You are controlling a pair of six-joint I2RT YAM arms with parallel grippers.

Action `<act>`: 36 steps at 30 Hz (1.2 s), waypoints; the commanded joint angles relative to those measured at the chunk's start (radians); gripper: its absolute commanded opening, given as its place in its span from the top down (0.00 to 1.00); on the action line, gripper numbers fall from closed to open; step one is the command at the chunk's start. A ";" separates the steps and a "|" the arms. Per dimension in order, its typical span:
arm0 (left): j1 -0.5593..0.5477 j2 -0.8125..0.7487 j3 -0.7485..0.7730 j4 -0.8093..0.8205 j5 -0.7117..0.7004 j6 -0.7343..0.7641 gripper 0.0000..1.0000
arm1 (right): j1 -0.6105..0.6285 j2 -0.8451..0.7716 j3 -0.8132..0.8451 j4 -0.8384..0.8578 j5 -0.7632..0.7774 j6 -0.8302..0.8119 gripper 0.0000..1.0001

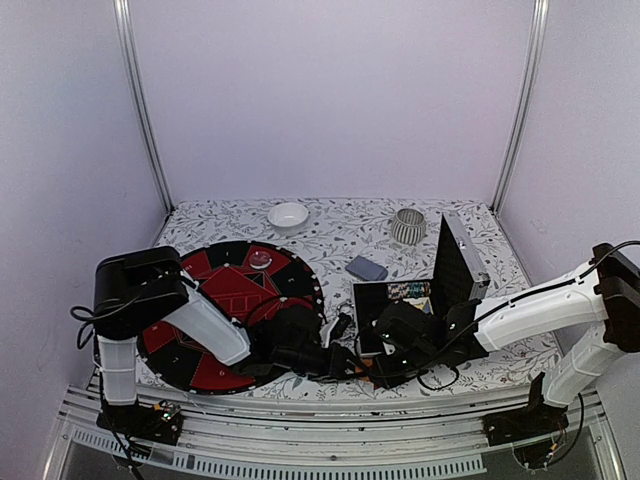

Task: Distribute texas hold em gaming equipment
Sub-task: Pick up the big blind button from the center of the board, then pick up the small blind button from the center of the board.

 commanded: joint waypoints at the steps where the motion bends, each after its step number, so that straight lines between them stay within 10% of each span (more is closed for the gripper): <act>1: 0.011 0.022 -0.001 0.073 -0.011 0.028 0.76 | -0.006 0.018 -0.017 0.024 -0.033 -0.014 0.80; 6: 0.013 0.012 -0.039 0.119 -0.013 0.008 1.00 | -0.006 0.008 -0.015 0.024 -0.036 -0.018 0.80; 13: 0.014 -0.165 -0.152 0.037 -0.089 0.003 1.00 | -0.006 -0.080 -0.013 -0.027 -0.053 -0.022 0.80; 24: 0.070 -0.603 -0.116 -0.535 -0.239 0.226 1.00 | -0.007 -0.379 0.106 -0.077 -0.082 -0.150 0.68; 36: 0.267 -0.903 -0.133 -0.868 -0.291 0.297 1.00 | -0.050 -0.298 0.223 -0.174 -0.069 -0.258 0.61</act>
